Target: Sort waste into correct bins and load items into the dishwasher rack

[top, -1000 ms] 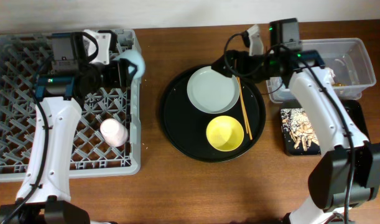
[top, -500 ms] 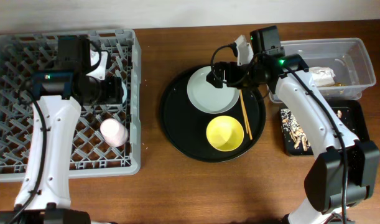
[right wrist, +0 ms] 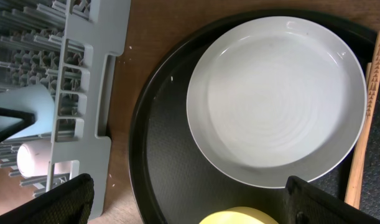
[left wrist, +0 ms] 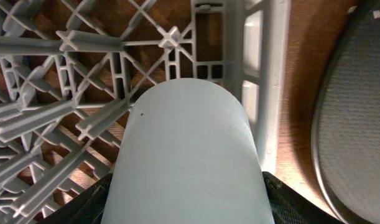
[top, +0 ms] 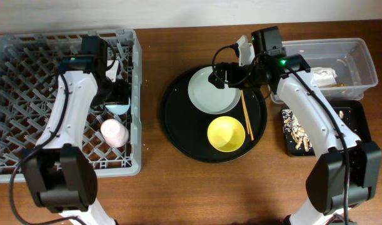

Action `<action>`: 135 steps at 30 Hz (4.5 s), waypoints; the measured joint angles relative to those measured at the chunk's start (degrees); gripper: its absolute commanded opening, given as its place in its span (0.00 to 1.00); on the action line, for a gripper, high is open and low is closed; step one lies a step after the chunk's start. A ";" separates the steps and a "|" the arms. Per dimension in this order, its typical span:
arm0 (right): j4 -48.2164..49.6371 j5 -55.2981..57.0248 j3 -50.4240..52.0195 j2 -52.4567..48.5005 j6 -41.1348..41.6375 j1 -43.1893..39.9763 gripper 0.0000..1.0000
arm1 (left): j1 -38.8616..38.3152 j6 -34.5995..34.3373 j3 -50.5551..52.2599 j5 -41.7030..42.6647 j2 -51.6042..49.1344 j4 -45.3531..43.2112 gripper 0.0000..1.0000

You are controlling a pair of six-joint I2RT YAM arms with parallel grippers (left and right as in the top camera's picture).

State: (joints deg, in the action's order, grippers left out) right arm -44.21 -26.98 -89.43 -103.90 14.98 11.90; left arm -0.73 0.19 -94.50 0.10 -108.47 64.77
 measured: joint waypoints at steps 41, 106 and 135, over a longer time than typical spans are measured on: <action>-10.91 6.03 0.31 1.29 3.67 -5.53 0.99 | -12.15 -0.44 -14.95 18.56 -0.94 2.97 0.98; -11.98 12.07 9.38 3.02 2.62 -6.71 0.62 | -22.67 -5.01 -14.88 15.91 -4.66 9.94 0.89; -12.61 12.11 9.38 3.02 1.51 -6.56 0.63 | -29.11 -17.07 12.79 10.19 -4.70 -10.64 0.31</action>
State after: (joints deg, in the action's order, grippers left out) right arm -56.82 -14.87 -80.05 -100.88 16.49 5.34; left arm -29.85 -16.88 -81.71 10.28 -113.16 54.13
